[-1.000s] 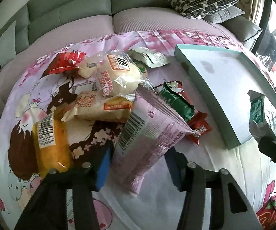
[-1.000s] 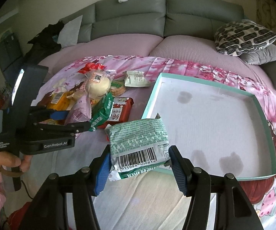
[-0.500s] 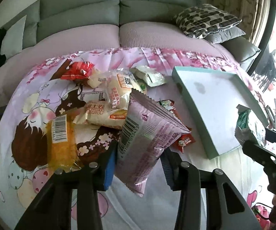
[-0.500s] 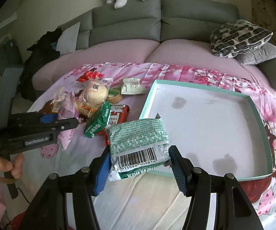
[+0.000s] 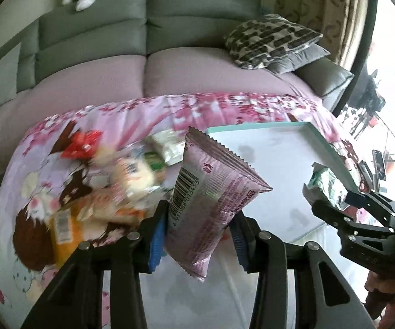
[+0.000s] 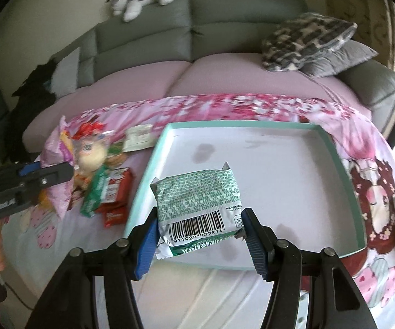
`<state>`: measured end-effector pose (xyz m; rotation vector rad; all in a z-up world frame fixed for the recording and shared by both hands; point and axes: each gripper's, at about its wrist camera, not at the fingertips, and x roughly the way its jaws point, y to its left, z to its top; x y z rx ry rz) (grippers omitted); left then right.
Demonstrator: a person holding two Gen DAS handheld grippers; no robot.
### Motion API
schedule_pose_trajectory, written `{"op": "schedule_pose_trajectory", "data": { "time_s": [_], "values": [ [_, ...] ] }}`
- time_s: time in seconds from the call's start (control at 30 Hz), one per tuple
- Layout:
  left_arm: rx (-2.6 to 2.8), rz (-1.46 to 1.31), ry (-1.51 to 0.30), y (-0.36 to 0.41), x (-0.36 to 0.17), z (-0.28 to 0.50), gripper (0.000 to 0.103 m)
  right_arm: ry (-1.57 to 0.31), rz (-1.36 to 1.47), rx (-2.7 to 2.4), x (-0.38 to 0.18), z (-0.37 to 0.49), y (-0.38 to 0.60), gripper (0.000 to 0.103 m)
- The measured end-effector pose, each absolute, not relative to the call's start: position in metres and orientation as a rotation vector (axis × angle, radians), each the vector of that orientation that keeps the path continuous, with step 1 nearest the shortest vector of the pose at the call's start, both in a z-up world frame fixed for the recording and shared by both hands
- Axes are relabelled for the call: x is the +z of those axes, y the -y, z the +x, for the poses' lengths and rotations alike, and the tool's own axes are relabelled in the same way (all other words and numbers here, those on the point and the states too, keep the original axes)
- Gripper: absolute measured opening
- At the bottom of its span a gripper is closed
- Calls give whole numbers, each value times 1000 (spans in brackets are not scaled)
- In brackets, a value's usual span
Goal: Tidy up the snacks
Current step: 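Lower both packs into the mint-green tray and open both grippers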
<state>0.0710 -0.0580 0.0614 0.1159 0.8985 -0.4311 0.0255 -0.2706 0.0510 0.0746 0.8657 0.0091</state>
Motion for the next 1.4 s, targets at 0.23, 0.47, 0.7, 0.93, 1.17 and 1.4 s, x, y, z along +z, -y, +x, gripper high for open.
{"op": "schedule_pose_trajectory", "data": {
  "time_s": [0.23,0.47,0.7,0.93,1.17,1.4],
  "values": [
    [-491,162,-904,104,63,92,45,-872,114,-91,45,47,314,61],
    [-461,193,-974,134,45,123,45,-891,127,-139,36,72,342,61],
    [-449,216,-1017,160,28,144,45,-924,139,-176,25,100,364,62],
    [-408,233,-1048,180,15,166,45,-943,144,-192,16,123,376,62],
    [-399,238,-1070,193,7,178,45,-963,148,-194,7,133,383,62],
    [-402,231,-1087,199,3,178,46,-980,166,-188,1,133,388,63]
  ]
}}
